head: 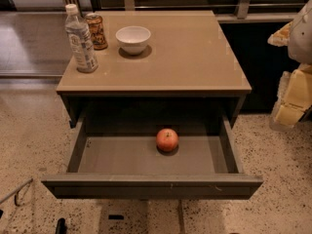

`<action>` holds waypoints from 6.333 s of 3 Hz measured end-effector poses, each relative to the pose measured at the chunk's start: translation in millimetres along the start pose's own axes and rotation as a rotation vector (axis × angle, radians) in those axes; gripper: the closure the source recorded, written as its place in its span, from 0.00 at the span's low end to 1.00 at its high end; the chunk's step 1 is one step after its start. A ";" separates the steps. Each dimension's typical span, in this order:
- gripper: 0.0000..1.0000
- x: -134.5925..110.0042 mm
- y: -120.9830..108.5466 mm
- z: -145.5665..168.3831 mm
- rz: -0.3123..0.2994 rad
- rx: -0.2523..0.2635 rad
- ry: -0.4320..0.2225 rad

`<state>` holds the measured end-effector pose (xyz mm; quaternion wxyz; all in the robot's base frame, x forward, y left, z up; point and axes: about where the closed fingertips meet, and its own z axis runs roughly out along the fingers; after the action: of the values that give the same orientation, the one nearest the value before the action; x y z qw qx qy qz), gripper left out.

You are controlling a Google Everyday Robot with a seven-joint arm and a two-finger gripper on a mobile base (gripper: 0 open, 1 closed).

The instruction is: Pick apple from top drawer and place on counter

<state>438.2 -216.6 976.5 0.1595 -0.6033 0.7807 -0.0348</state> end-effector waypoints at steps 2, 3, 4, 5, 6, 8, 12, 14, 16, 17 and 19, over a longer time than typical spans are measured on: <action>0.12 0.0 0.0 0.0 0.000 0.000 0.000; 0.44 -8.2 -0.1 21.6 0.032 -0.007 -0.082; 0.67 -23.0 3.4 55.0 0.046 -0.021 -0.174; 0.90 -50.8 12.3 102.8 0.009 -0.040 -0.277; 1.00 -62.5 7.3 114.3 -0.002 -0.012 -0.311; 1.00 -58.4 8.2 148.3 0.011 -0.002 -0.300; 0.85 -83.1 -4.5 247.4 0.000 -0.037 -0.394; 0.38 -89.9 5.1 272.3 -0.012 -0.074 -0.397; 0.22 -94.2 8.6 304.0 -0.008 -0.072 -0.419; 0.26 -94.8 9.1 323.8 0.009 -0.067 -0.438; 0.26 -102.3 9.8 372.0 0.033 -0.073 -0.475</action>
Offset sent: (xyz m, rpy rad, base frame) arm 0.0000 0.0000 0.0000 0.0000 0.0000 0.0000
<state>560.0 -65.0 643.1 0.3172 -0.5872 0.7316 0.1390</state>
